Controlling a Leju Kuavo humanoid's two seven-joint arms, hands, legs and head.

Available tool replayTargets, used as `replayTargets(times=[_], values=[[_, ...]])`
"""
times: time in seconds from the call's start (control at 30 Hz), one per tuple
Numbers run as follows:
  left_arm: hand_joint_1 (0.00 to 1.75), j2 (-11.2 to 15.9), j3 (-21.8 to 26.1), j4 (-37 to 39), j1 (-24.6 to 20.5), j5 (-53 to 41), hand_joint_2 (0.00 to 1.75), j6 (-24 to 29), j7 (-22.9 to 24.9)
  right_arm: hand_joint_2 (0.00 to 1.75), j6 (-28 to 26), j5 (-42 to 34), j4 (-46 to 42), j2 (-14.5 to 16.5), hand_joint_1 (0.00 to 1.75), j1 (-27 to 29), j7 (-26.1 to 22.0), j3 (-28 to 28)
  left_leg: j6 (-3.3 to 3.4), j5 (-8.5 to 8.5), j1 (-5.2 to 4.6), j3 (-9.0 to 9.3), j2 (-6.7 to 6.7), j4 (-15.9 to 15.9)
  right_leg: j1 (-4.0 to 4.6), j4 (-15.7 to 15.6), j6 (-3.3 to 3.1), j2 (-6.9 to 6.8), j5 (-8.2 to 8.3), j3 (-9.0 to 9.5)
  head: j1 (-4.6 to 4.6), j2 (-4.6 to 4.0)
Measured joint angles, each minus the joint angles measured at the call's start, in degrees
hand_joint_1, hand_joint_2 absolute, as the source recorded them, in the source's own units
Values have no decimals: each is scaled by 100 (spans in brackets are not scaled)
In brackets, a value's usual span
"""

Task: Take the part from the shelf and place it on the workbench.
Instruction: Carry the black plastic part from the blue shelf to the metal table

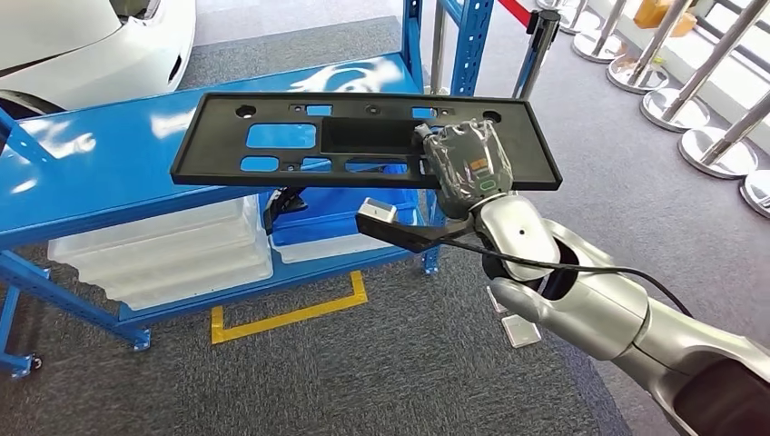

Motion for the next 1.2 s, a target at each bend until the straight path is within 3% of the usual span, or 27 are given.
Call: replayTargets(times=[0.03, 0.1, 0.17, 0.2, 0.27, 0.33, 0.37, 0.4, 0.47, 0.53, 0.6, 0.67, 0.73, 0.8, 0.83, 0.87, 0.93, 1.0, 1.07, 1.13, 1.2], values=[[0, 0, 0, 0, 2, 1, 175, -4, 3, 175, 0, -4, 0, 0, 175, -5, 3, 0, 16, 5, -4, 65, -52, -158, -7, 1, 30, 42, 18, -22, -1, 0], [0, -1, 0, 0, -2, 3, 175, -9, 10, 175, 0, -8, 0, -3, 175, -9, 6, -1, 44, -4, -8, 85, -11, -265, -14, -13, 107, 121, 62, -57, 8, 0], [0, -3, 0, 0, -9, 5, 175, -14, 14, 175, 0, -8, 0, -14, 175, -18, 8, -2, 101, 37, 13, 88, 87, -348, 0, 90, 165, 40, -19, -133, 49, 0], [0, -4, 0, 0, -11, 5, 175, -18, 14, 175, 0, -9, 0, -19, 175, -27, 8, -2, 130, 63, 25, 86, 136, -388, 9, 289, 186, -55, -147, -235, 88, 0], [0, -4, 0, 0, -7, 2, 175, -26, 14, 175, 2, -16, 1, -20, 175, -33, 15, -1, 161, 84, 12, 63, 225, -396, -4, 1007, 210, -238, -502, -578, 172, 0], [0, -4, 0, 0, 2, -11, 175, -36, 13, 175, 8, -29, 5, -22, 175, -17, 30, 1, 166, 79, -5, 36, 317, -367, -16, 1555, 226, -283, -642, -831, 223, 0], [0, -4, 0, 0, 3, -20, 175, -40, 7, 175, 10, -33, 8, -25, 175, -12, 41, 2, 166, 71, -10, 28, 361, -348, -18, 1532, 228, -294, -558, -815, 252, 0], [0, -4, 0, 0, 1, -30, 175, -43, -4, 175, 11, -38, 9, -26, 175, -10, 48, 2, 162, 57, -12, 24, 405, -324, -17, 1267, 222, -318, -379, -679, 282, 0], [0, -4, 0, 0, -9, -48, 175, -43, -38, 175, 11, -42, 9, -26, 175, -14, 60, 2, 133, 15, -29, 16, 484, -271, 14, 495, 188, -459, -66, -302, 337, 0], [0, -4, 0, 0, -14, -58, 175, -43, -60, 175, 11, -43, 11, -26, 175, -22, 68, 2, 90, -9, -54, -9, 549, -223, 55, 96, 123, -560, 18, -134, 358, 0], [0, -4, 0, 0, -11, -61, 175, -43, -66, 175, 11, -43, 16, -30, 175, -28, 72, 2, 47, -8, -66, -17, 615, -210, 69, 75, 59, -502, 24, -153, 342, 0], [0, -3, 0, 0, -14, -54, 175, -43, -72, 175, 11, -43, 22, -34, 175, -34, 74, 2, -16, -99, -50, -33, 544, -117, 47, 46, 1, -429, 54, -156, 331, 0], [0, -2, 0, 0, -19, -41, 175, -45, -85, 175, 11, -43, 25, -30, 175, -41, 72, 3, -77, -404, -22, -216, 352, 352, 18, 24, -45, -367, 80, -154, 282, 0], [0, -2, 0, 0, -9, -28, 175, -47, -101, 175, 11, -44, 33, -22, 175, -44, 68, 9, -107, -742, -9, -549, 264, 1098, 18, 25, -62, -290, 88, -161, 208, 0], [0, -2, 0, 0, -6, -24, 175, -48, -108, 175, 11, -46, 41, -20, 175, -43, 67, 14, -111, -803, -6, -668, 258, 1352, 20, 26, -63, -246, 90, -163, 183, 0], [0, -2, 0, 0, -4, -21, 175, -48, -114, 175, 11, -48, 51, -20, 175, -42, 66, 19, -106, -747, -5, -691, 255, 1397, 21, 27, -63, -199, 92, -162, 162, 0], [0, -2, 0, 0, -5, -23, 175, -46, -120, 175, 9, -49, 64, -20, 175, -42, 67, 24, -73, -370, 1, -450, 205, 866, 20, 30, -57, -100, 96, -150, 117, 0], [0, -2, 0, 0, 2, -27, 175, -43, -120, 175, 7, -50, 71, -19, 175, -47, 69, 24, -22, -52, 15, -137, -2, 134, 18, 41, -31, -5, 110, -167, 90, 0], [0, -2, 0, 0, 6, -30, 175, -41, -121, 175, 7, -52, 79, -18, 175, -53, 70, 24, 11, 6, 9, -45, -125, -168, -1, 46, 36, 80, 149, -228, 91, 0], [0, -4, -1, 0, 4, -32, 175, -41, -122, 175, 5, -52, 88, -20, 175, -54, 70, 24, 49, 30, 8, -52, -45, -230, -19, 38, 117, 135, 182, -272, 95, 0], [0, -6, -1, 0, 0, -33, 175, -41, -123, 175, 4, -51, 99, -26, 175, -69, 72, 24, 108, 80, 29, -42, 47, -298, -8, 189, 178, -3, 64, -354, 147, 0]])
